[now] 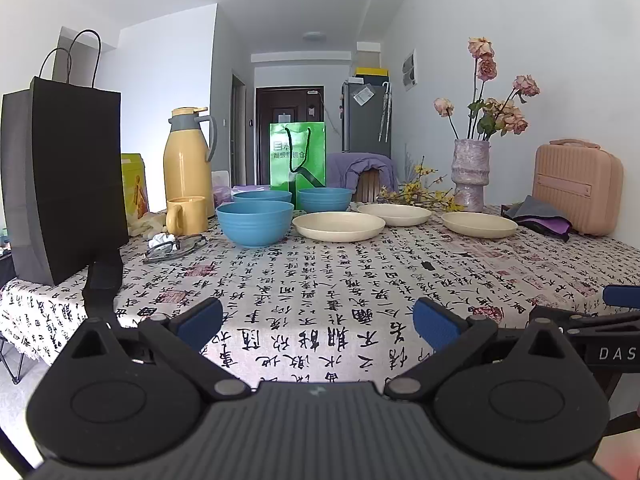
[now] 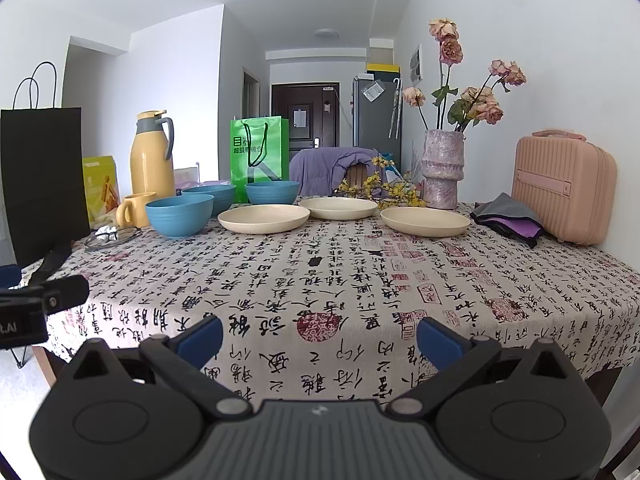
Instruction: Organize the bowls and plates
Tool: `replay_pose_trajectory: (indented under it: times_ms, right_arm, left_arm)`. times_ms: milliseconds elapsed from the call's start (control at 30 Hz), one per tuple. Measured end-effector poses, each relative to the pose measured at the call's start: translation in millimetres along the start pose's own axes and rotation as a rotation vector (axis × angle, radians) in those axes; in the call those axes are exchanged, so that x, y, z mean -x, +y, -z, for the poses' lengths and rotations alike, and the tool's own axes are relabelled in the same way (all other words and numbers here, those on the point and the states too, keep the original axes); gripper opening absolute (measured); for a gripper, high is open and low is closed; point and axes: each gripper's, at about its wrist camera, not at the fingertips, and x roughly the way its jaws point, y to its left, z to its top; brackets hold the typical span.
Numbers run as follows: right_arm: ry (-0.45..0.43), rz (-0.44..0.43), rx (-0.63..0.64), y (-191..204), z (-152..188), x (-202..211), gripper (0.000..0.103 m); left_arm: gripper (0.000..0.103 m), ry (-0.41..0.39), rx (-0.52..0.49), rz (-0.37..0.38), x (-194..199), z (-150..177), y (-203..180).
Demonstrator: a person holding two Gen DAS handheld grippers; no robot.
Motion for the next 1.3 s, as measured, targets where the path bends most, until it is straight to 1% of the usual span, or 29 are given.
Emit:
replay_pose_trajectory:
  times_ms: [200,633,1000,1133,1200,1300]
  right_arm:
    - [-0.027,0.005,0.002,-2.7,-11.3,-3.6,0.103]
    - [-0.037,0.031,-0.022,-16.8,-22.4,-16.7,0.103]
    - [-0.043,0.045,-0.055,-35.5,-45.3,-39.1,0.103]
    - [-0.048,0.034,-0.052,-39.6,-55.2,-51.5,0.103]
    - [-0.058,0.014,-0.045,-41.7,-61.0,-58.8,0.103]
    - [-0.071,-0.013,-0.04,-44.0,-71.1,-72.0,0.103]
  left_arm:
    - [0.103,-0.019,-0.003,-0.015,-3.4,-9.6,-2.1]
    - [0.103,0.001,0.006,-0.017,-20.8,-23.5,-6.3]
    - [0.103,0.026,0.018,-0.027,-48.1,-42.5,-8.8]
    - [0.103,0.039,0.014,-0.031,-62.5,-52.1,-10.5]
    - [0.103,0.038,0.006,-0.037,-69.7,-57.8,-11.6]
    - [0.103,0.046,0.019,-0.042,-82.5,-66.9,-10.6]
